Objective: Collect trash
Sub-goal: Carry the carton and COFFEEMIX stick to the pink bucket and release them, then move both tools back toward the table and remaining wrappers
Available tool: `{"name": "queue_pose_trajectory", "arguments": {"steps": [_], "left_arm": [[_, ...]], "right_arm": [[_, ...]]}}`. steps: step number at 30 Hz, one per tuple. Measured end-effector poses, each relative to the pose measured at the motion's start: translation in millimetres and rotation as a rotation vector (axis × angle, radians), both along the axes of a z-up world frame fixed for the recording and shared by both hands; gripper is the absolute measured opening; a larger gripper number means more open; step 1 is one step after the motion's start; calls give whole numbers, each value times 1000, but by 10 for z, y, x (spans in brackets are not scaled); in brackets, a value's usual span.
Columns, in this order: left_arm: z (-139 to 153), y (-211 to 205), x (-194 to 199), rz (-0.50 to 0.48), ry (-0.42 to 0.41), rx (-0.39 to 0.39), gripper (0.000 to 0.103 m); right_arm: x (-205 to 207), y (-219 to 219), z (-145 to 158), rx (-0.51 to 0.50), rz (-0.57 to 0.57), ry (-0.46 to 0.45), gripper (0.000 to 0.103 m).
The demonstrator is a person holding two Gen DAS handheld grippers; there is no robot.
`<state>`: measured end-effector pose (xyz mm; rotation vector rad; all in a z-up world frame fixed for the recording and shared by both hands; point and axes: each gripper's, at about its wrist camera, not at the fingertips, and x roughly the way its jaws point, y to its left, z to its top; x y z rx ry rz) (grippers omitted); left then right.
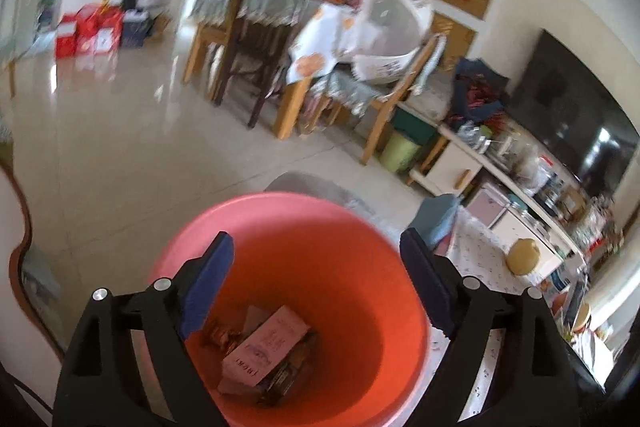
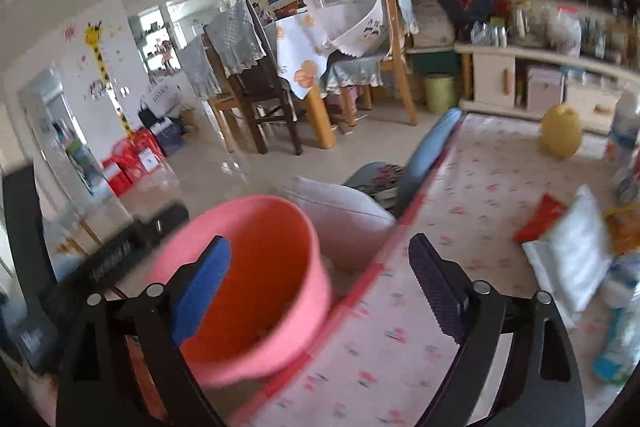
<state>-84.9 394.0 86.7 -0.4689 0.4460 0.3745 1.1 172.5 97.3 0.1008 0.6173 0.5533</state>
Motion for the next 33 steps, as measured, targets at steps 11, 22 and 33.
{"name": "queue_pose_trajectory", "arguments": {"steps": [11, 22, 33], "left_arm": [[103, -588, 190, -163, -14, 152, 90], [233, -1050, 204, -253, -14, 225, 90], [204, -1489, 267, -347, -26, 243, 90]], "right_arm": [[-510, -488, -100, -162, -17, -127, 90], [-664, -996, -112, -248, -89, -195, 96], [-809, -1452, -101, -222, -104, -216, 97]]}}
